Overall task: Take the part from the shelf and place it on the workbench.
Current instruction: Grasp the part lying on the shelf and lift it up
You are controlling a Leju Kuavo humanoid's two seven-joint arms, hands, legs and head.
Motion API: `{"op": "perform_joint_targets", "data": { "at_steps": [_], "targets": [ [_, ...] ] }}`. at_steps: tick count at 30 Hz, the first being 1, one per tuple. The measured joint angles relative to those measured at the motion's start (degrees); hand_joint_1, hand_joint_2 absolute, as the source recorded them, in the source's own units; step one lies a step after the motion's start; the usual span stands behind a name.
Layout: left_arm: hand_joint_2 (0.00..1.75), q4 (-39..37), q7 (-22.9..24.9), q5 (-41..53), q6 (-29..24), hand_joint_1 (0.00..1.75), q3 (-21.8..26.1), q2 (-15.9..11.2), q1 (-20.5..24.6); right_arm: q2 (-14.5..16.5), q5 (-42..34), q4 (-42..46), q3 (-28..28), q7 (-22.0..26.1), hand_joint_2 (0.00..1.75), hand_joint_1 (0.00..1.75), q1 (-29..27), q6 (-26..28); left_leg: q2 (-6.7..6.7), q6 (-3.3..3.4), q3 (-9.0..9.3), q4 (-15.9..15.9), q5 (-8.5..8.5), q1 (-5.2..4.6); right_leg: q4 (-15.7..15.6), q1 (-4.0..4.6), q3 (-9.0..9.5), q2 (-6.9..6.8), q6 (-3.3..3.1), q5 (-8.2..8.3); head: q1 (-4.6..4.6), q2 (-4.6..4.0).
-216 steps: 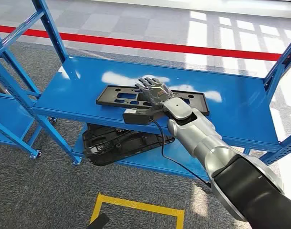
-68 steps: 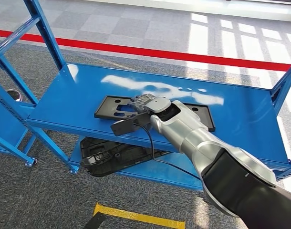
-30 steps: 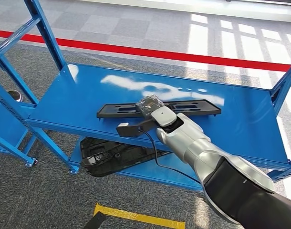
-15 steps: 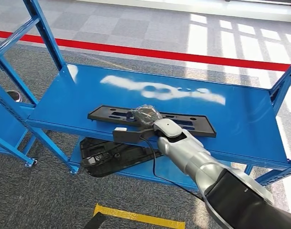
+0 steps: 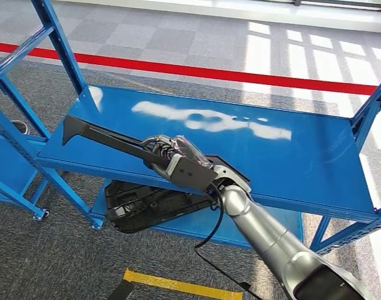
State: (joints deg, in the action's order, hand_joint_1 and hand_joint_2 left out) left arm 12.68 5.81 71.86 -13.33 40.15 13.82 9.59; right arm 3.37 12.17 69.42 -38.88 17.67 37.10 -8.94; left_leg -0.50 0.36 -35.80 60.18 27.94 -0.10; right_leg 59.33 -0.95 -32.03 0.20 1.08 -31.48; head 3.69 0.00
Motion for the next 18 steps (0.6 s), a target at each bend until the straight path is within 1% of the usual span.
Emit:
{"op": "perform_joint_targets", "data": {
  "at_steps": [7, 13, 17, 18],
  "targets": [
    [0.0, 0.0, -0.9, -0.2, -0.6, 0.0, 0.7, -0.1, -0.1, -2.2, -11.4, 12.0, 2.3, 2.1, 1.75, 1.75, -4.2, -3.5, 0.0, 0.0, 0.04, 0.0, 0.0, -0.02, 0.0, 0.0, 0.05, -0.02, 0.01, 0.0, 0.0, 0.0],
    [0.0, 0.0, -1.9, -0.2, -0.8, 0.0, 0.8, -0.1, -0.1, -3.4, -16.0, 20.2, 4.2, 3.1, 1.75, 1.75, -7.9, -4.3, -0.01, 0.02, -0.08, 0.0, 0.01, -0.04, 0.0, 0.0, -0.04, -0.04, 0.05, -0.03, 0.0, 0.0],
    [1.75, 0.0, -3.4, -0.2, -2.0, 0.0, 0.9, -0.1, -0.1, -4.1, -16.2, 23.8, 5.6, 3.2, 1.75, 1.75, -9.3, -3.9, -0.01, 0.03, -0.1, 0.0, 0.02, -0.05, 0.0, 0.0, -0.06, -0.04, 0.08, -0.05, 0.0, 0.0],
    [1.75, 0.0, -4.1, -0.1, -2.6, 0.0, 0.9, -0.1, 0.0, -4.3, -15.5, 24.3, 5.8, 3.3, 1.75, 1.75, -9.6, -3.6, -0.01, 0.03, -0.1, 0.0, 0.02, -0.05, 0.0, 0.0, -0.06, -0.04, 0.08, -0.05, 0.0, 0.0]
  ]
}}
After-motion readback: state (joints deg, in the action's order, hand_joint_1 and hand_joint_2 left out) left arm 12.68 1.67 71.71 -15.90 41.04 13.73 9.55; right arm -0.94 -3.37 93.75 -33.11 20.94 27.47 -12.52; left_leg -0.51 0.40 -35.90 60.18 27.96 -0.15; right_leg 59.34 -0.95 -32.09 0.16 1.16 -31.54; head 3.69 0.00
